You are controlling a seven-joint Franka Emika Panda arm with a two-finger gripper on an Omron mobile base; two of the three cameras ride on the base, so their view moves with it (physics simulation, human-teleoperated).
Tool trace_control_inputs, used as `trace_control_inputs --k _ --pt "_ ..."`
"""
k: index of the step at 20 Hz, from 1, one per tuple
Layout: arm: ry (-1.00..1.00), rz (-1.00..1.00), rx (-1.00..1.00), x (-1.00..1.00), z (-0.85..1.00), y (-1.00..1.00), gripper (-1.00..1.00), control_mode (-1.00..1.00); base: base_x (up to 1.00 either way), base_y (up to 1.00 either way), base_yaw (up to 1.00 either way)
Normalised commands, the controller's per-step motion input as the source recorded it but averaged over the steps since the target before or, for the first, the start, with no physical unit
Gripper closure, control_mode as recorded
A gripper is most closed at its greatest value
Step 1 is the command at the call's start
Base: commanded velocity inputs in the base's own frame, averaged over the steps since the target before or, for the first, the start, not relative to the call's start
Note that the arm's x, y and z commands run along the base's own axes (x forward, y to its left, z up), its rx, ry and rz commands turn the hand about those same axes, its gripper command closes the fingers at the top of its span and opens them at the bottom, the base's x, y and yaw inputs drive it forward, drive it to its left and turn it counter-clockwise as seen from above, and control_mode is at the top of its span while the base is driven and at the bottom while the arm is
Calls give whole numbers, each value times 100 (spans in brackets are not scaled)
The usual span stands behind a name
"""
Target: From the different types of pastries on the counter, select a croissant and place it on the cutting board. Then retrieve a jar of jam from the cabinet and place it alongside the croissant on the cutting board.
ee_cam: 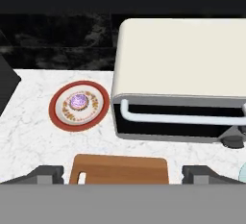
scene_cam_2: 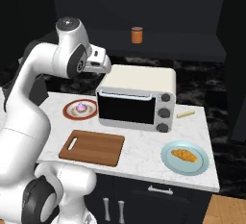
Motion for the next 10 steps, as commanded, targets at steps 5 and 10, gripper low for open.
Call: trace_control_inputs --k 5,10 --pt "1 0 -1 -28 -15 -5 -100 -100 0 0 0" --pt "-6 0 1 0 93 -26 -100 -100 0 0 0"
